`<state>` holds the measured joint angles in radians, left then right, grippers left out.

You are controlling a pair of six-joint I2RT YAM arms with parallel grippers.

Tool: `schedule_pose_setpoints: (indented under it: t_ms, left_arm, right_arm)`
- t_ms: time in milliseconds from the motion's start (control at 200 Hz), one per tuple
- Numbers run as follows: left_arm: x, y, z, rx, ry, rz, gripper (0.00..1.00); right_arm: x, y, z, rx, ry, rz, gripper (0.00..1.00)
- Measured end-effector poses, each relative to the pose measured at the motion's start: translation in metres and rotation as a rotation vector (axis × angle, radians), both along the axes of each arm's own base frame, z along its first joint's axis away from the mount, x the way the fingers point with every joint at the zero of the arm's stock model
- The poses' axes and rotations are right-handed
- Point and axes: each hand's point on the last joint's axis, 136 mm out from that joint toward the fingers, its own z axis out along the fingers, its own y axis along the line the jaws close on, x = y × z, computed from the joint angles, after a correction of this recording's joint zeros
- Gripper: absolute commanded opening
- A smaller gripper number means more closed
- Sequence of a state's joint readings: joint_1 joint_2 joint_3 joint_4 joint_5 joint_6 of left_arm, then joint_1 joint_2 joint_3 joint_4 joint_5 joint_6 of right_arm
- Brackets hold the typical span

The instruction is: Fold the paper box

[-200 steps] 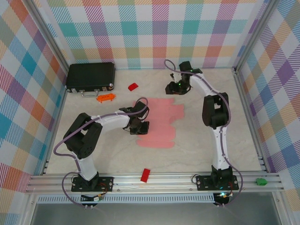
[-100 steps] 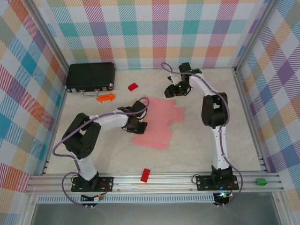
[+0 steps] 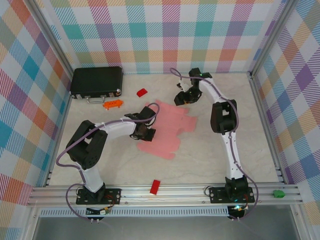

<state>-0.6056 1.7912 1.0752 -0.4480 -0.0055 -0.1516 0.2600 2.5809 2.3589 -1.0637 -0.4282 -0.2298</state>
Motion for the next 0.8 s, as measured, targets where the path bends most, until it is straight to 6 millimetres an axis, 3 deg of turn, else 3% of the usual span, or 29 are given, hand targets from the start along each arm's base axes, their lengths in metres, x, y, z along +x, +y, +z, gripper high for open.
schedule_pose_setpoints:
  t_ms: [520, 800]
  left_arm:
    - [0.004, 0.003, -0.001, 0.011, -0.010, 0.000, 0.00]
    - [0.004, 0.003, -0.001, 0.011, -0.009, 0.001, 0.00]
  right_arm:
    - [-0.020, 0.003, -0.004, -0.003, 0.050, 0.075, 0.57]
    - [-0.026, 0.013, -0.001, 0.030, 0.048, 0.119, 0.49]
